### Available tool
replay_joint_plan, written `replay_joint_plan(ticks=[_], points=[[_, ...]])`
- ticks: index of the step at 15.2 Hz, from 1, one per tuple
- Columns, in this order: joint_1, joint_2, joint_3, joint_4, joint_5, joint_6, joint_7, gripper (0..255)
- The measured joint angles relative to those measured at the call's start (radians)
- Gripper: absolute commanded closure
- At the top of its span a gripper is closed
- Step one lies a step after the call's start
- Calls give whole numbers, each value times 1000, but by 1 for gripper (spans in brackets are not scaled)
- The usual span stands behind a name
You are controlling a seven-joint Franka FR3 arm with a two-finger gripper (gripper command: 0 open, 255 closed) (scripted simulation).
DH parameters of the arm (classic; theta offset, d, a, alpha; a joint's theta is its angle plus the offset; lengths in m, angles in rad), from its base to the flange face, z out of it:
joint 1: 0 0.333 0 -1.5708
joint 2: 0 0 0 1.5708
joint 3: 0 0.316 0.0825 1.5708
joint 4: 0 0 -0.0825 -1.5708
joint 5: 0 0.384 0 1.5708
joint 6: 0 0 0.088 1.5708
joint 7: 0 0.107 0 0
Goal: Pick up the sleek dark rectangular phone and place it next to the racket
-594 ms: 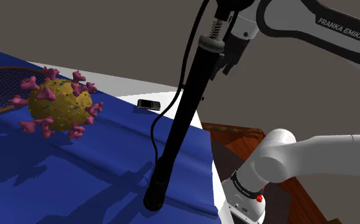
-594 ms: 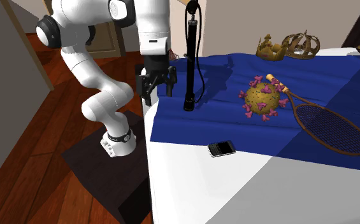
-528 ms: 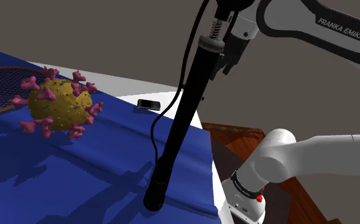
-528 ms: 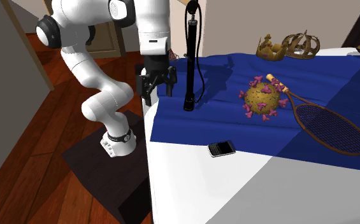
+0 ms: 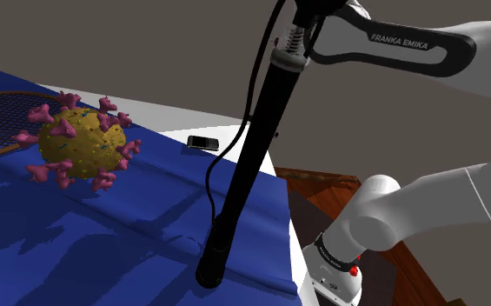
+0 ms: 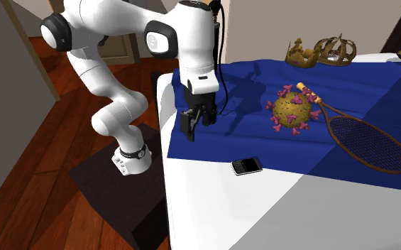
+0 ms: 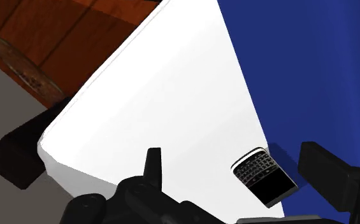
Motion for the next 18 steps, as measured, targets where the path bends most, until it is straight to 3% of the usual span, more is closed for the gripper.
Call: replay_joint_plan(ticks=[14, 18], points=[[120, 459, -27, 103, 83, 292, -372, 0], [129, 504, -22, 104, 91, 333, -395, 0]])
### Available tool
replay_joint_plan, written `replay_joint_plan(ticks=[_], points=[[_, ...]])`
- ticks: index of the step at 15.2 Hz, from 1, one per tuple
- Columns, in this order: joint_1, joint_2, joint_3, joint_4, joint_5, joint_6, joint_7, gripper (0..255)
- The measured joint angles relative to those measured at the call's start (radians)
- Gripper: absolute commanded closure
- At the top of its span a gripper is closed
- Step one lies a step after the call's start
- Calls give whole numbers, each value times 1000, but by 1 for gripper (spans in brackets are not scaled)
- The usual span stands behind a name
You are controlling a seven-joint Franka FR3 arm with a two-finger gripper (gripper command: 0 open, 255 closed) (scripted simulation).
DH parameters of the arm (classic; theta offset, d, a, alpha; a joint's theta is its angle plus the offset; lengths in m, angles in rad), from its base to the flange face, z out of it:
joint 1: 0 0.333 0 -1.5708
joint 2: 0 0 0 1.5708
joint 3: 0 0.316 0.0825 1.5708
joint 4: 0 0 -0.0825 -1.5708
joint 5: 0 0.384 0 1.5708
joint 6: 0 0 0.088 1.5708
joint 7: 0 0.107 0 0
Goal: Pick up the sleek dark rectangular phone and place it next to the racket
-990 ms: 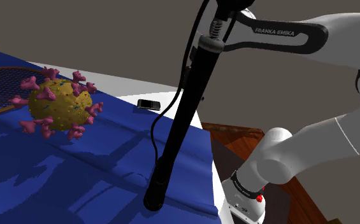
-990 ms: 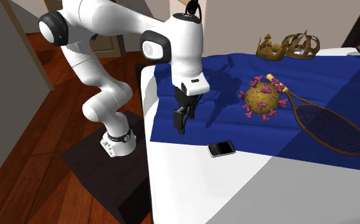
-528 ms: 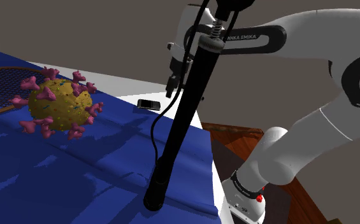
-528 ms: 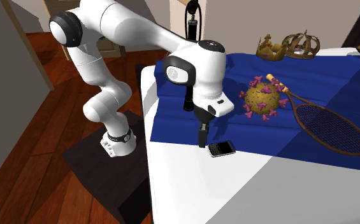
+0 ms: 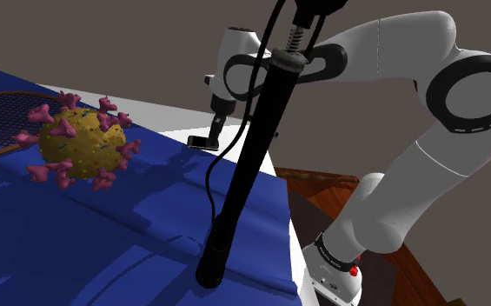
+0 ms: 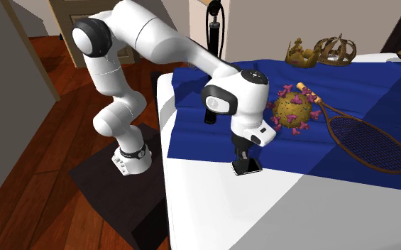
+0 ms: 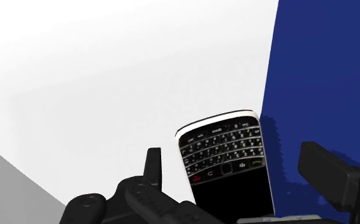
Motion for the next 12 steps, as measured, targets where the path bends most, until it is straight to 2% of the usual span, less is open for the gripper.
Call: replay_joint_plan(ticks=[4, 11, 12], points=[[-1, 27, -1, -32, 1, 58, -5, 0], [0, 29, 0, -39, 1, 68, -4, 0], [0, 29, 0, -39, 1, 68, -4, 255]])
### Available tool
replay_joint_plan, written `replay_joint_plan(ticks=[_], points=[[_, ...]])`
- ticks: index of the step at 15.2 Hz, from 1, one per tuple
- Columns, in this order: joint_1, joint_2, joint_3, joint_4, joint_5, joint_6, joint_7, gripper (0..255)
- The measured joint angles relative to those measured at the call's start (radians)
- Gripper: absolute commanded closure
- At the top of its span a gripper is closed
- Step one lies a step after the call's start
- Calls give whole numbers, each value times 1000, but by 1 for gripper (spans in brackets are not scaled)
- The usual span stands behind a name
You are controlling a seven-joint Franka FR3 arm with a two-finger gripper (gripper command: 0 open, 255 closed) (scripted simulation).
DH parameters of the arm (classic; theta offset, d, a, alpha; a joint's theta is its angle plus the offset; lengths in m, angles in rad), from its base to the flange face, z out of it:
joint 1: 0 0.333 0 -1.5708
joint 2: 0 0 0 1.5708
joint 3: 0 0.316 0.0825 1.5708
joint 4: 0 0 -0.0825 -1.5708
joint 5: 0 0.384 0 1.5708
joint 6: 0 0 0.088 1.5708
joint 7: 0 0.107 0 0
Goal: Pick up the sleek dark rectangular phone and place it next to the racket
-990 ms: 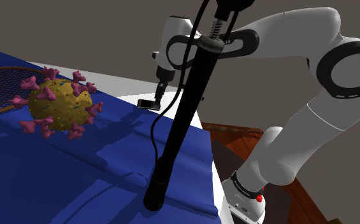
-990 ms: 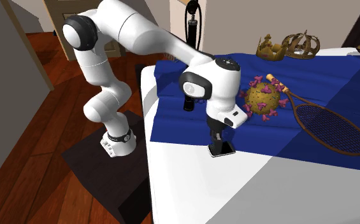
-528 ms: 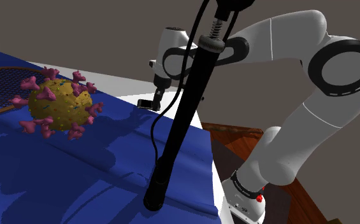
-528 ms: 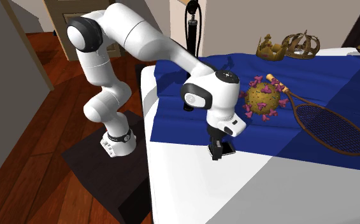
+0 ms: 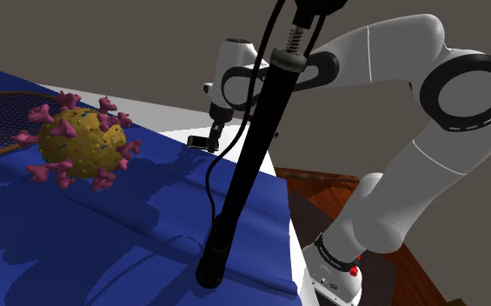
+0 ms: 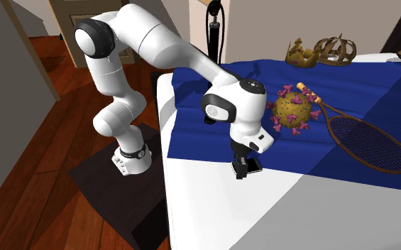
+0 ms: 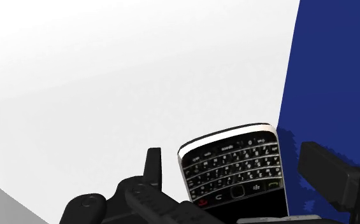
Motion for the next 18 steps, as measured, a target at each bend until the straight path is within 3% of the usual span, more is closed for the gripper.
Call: replay_joint_plan(ticks=[10, 18], points=[[0, 0, 0, 0, 0, 0, 0, 255], [-1, -39, 0, 55, -1, -93, 1, 255]])
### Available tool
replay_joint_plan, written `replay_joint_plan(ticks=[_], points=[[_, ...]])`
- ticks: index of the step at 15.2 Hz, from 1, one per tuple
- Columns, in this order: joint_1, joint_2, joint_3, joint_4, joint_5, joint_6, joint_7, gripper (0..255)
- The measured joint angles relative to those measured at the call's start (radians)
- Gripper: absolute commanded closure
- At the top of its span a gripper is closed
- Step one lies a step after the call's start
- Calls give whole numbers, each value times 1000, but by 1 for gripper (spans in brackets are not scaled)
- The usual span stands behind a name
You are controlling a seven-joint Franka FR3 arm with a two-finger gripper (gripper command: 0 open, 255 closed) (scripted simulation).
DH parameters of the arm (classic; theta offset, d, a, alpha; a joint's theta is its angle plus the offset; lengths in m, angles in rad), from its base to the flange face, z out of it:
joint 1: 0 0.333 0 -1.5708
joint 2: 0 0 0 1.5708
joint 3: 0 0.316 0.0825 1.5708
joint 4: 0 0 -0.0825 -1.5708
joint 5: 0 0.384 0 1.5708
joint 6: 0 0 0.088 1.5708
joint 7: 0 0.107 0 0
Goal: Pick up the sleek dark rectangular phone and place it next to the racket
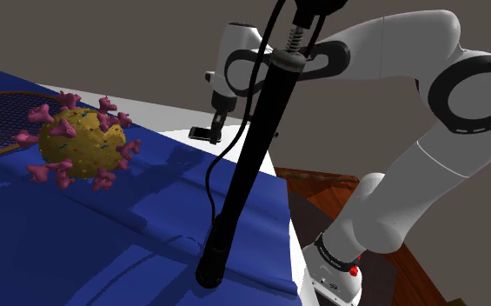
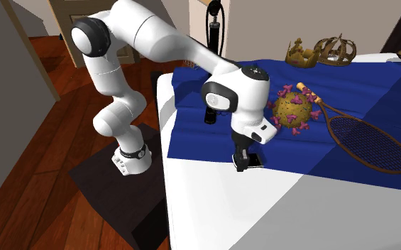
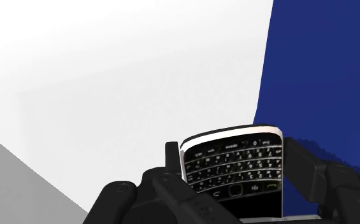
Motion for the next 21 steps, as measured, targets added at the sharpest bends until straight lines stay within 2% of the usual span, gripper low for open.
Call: replay_joint_plan(ticks=[15, 21], points=[[0, -47, 0, 146, -2, -193, 3, 255], [54, -24, 69, 186, 6, -209, 123, 255]])
